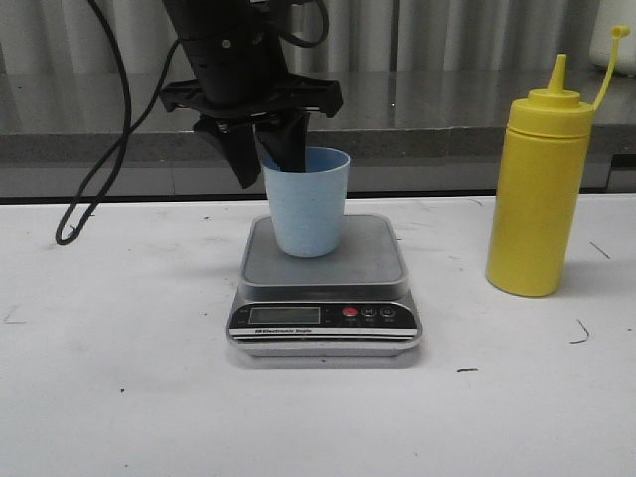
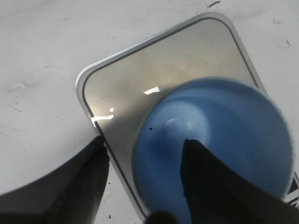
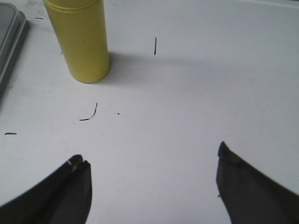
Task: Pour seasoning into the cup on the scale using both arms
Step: 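Lower the held cup onto the scale platform and open the left gripper, then raise the left gripper away from the cup on the scale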
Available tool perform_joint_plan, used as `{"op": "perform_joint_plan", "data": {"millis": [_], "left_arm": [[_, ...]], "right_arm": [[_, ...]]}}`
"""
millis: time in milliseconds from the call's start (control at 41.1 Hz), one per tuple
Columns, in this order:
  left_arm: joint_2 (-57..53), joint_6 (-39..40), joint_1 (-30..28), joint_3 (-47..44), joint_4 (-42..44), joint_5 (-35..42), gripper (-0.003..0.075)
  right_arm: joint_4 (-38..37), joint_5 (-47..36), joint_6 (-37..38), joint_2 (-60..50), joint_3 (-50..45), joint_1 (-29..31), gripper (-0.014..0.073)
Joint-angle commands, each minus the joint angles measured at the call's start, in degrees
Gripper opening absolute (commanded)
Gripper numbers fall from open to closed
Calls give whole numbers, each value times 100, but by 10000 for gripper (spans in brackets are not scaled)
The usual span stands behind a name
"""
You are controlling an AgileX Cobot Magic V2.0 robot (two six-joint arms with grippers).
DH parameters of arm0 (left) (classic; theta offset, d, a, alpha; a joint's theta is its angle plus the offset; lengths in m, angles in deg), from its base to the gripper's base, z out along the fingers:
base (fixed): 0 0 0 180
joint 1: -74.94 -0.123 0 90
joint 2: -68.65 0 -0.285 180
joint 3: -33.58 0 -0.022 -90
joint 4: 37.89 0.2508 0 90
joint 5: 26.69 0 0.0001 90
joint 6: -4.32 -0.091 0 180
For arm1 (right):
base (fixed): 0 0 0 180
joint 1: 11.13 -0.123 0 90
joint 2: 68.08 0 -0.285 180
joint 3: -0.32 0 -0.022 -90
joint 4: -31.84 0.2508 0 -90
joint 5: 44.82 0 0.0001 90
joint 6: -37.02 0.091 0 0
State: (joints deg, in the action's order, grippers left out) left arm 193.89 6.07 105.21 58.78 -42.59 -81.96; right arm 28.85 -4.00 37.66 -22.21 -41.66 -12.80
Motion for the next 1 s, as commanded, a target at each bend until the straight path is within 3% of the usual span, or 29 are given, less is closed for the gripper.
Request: {"op": "perform_joint_plan", "data": {"millis": [0,170,535,974], "left_arm": [[-406,63,38,210,-87,-29,388],[-974,-130,38,54,-87,-286,388],[-3721,-175,-223,-2331,-62,864,388],[-7058,-262,-600,-4661,95,1153,388]], "right_arm": [[-76,-332,-64,36,175,20,573],[-76,-332,-64,36,175,20,573],[-76,-332,-64,36,175,20,573],[-76,-332,-64,36,175,20,573]]}}
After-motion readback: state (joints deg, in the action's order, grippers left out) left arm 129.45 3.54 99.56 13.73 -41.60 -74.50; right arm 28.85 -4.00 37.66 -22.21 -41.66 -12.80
